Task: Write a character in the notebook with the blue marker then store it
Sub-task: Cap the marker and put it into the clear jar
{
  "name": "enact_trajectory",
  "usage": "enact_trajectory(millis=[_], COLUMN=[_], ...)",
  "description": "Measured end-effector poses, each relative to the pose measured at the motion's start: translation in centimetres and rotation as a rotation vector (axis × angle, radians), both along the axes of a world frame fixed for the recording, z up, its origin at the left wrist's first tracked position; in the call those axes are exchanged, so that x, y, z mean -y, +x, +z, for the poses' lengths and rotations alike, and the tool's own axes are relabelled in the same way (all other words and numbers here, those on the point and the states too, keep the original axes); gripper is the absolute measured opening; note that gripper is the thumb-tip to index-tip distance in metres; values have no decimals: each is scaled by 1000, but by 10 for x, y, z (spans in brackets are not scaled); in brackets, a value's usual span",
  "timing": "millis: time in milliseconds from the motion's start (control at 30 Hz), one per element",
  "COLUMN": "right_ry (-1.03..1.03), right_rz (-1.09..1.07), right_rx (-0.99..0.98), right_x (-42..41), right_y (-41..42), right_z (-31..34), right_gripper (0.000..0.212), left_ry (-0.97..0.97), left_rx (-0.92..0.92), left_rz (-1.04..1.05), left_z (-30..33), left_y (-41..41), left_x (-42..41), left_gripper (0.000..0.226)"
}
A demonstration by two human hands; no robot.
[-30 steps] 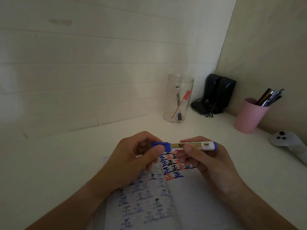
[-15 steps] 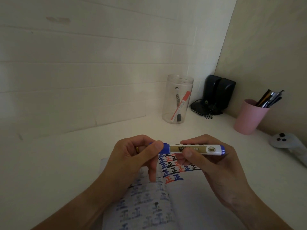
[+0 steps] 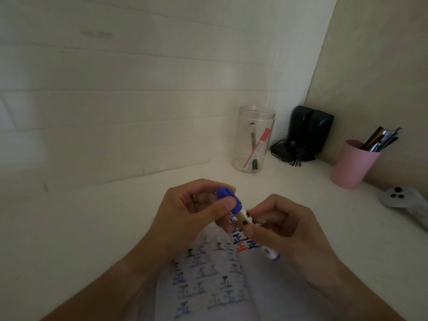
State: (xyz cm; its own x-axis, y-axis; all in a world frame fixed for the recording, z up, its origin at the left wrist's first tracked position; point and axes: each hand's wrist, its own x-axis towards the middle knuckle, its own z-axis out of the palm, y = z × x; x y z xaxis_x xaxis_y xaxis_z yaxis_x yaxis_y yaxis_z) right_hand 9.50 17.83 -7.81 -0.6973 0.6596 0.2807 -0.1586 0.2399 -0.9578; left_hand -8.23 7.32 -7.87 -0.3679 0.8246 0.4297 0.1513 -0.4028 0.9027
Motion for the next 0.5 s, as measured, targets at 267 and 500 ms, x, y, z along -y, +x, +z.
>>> enact_trajectory(millis=[267,500], right_ry=[-254,6], right_rz=[-19,-296], right_rx=[149,54], right_x=[-19,-42], right_y=[-2,-36], right_z=[-9,48], right_gripper=[58,63], left_ry=[-245,-321], left_rx=[-976,-1054], left_rz=[358,427], left_z=[-19,-23], left_y=[-17,-28], left_x=[-7,-5], left_gripper=[53,60])
